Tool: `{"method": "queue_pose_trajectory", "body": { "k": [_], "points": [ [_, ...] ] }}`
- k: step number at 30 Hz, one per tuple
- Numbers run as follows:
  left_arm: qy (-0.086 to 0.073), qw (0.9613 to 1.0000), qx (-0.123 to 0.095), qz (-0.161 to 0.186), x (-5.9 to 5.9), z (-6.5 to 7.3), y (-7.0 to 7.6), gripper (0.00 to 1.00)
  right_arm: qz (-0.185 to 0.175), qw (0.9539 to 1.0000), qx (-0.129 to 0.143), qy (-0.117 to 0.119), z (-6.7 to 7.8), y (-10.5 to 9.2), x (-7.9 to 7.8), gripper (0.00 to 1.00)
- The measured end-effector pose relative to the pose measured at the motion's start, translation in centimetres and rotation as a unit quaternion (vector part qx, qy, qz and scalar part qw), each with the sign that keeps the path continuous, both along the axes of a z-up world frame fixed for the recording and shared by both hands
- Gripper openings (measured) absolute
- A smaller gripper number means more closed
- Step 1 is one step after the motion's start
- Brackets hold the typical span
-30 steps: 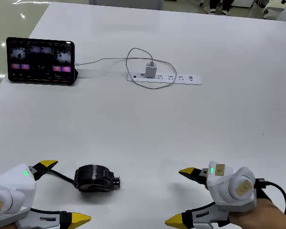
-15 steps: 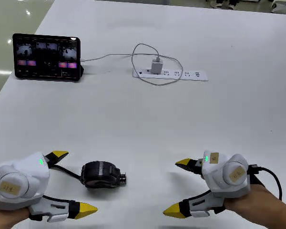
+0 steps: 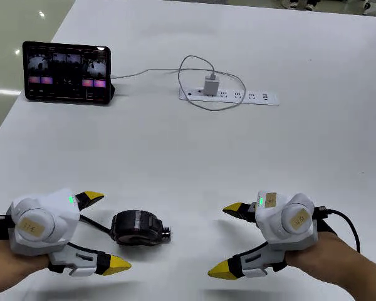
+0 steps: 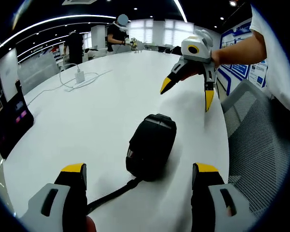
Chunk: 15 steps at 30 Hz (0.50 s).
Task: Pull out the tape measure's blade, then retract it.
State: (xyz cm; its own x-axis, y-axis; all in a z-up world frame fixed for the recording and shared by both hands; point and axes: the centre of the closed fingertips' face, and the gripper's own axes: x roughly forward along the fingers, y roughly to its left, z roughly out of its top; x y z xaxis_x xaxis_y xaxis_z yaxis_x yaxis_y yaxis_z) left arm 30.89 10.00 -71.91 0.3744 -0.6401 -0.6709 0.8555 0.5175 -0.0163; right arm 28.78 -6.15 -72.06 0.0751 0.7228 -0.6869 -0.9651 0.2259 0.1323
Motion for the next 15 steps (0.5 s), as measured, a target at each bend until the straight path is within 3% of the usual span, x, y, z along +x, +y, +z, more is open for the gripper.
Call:
{"method": "queue_pose_trajectory", "body": {
  "k": [15],
  "points": [
    [0.001, 0.9983, 0.028, -0.050, 0.6, -0.8, -0.7, 0.76, 0.014, 0.9999, 0.006, 0.000, -0.2, 1.8, 0.8, 0.76]
  ]
}}
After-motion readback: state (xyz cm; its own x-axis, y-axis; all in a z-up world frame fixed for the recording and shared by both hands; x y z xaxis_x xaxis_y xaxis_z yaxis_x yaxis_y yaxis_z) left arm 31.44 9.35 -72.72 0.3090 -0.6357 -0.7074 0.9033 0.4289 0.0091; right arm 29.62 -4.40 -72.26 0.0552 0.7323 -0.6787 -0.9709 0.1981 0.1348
